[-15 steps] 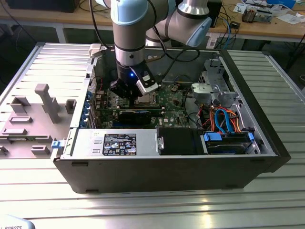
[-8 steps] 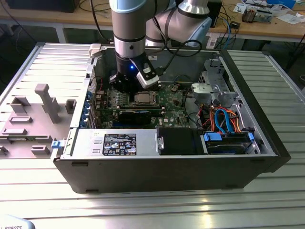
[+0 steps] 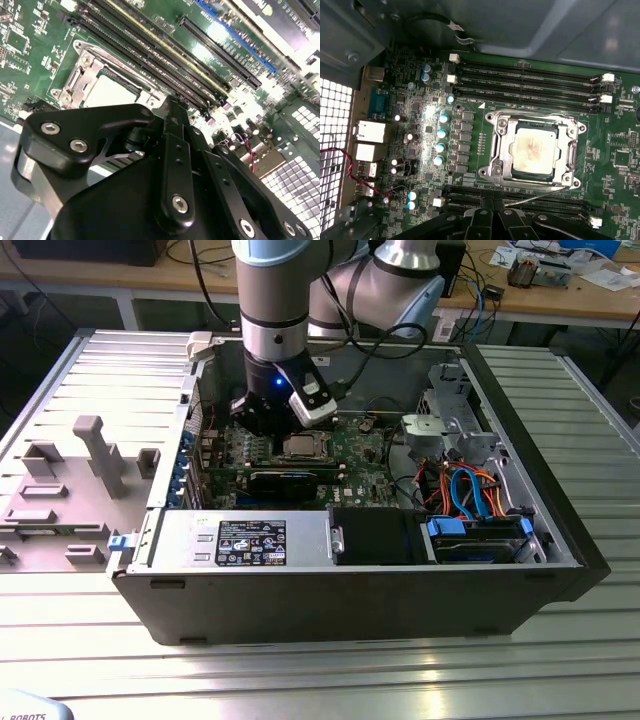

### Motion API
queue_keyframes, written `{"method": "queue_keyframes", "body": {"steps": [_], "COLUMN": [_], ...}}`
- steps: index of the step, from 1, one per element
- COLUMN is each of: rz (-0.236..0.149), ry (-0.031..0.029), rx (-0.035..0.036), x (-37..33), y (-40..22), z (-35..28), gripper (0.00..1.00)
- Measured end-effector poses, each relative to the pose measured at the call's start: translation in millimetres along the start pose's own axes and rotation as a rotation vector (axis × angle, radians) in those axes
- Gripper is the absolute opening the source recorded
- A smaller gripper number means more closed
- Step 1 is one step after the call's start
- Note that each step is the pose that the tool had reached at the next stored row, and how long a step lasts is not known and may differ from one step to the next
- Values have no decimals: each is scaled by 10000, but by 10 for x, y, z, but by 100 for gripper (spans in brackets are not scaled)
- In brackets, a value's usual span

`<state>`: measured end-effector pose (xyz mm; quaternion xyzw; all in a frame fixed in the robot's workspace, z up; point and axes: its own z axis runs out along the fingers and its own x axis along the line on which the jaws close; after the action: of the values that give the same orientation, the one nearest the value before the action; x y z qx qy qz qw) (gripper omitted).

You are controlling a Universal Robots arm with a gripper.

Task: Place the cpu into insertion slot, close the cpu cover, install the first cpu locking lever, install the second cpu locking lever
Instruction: 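Install the second cpu locking lever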

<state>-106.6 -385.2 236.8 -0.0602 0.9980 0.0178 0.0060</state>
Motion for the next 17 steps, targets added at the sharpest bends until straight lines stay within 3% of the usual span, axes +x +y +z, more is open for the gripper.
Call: {"method": "queue_keyframes", "body": {"steps": [3,5,7,12,15,17], "rz": [1,2,4,9,10,10], "ry": [-7,-31,-46,-108,-126,-131], "rx": [-83,-277,-416,-912,-1058,-1103], "x": [2,8,11,17,23,26], "y": [-49,-104,-124,-177,-221,-241], "z": [-5,-6,-7,15,37,55], "gripper": [11,11,11,11,11,11]}}
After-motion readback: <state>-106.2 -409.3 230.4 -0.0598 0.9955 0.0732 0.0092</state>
